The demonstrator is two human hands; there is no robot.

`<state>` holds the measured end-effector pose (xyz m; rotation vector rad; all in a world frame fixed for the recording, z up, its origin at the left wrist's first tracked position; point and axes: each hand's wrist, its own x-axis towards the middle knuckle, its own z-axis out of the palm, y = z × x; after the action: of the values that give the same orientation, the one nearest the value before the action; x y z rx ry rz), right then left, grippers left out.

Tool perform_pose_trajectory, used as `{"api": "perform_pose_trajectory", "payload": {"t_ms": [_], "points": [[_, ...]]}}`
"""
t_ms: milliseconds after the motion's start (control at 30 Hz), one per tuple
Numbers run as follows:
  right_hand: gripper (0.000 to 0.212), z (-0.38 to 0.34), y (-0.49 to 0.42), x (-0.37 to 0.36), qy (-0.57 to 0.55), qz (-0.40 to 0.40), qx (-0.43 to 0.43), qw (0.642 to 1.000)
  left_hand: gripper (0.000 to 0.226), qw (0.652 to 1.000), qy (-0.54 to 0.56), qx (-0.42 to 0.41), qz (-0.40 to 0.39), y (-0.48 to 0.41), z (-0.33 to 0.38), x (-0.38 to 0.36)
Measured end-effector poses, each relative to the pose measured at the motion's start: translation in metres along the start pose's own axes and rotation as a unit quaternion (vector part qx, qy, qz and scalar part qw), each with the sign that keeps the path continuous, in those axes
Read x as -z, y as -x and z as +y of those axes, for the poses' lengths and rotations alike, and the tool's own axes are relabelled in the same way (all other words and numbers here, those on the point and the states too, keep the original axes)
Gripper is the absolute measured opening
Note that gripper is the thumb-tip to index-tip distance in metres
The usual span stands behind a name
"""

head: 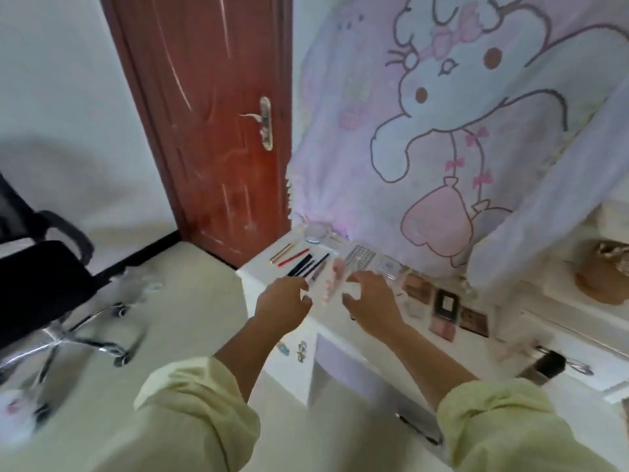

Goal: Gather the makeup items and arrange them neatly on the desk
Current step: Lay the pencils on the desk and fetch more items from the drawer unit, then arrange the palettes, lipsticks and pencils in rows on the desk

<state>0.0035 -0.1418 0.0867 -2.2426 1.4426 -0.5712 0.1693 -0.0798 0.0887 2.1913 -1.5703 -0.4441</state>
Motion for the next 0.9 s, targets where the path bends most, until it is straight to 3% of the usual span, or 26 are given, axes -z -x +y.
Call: {"api": "perform_pose_trajectory", "payload": {"t_ms": [367, 633, 900], "points": [[0.038, -0.239, 0.077, -0.149, 0.009, -0.164, 0.203, 0.965, 0.031, 0.962, 0.004, 0.235, 0.137, 0.185, -0.218, 0.118], [0.036, -0.407, 0.14, -0.247, 0.046, -0.27, 0.357, 0.893, 0.03, 0.881, 0.051, 0.405, 0.239, 0.313, -0.34, 0.19], [0.041, -0.611, 0.208, -0.342, 0.041, -0.329, 0.518, 0.789, 0.034, 0.79, -0.003, 0.514, 0.334, 0.444, -0.476, 0.286]]}}
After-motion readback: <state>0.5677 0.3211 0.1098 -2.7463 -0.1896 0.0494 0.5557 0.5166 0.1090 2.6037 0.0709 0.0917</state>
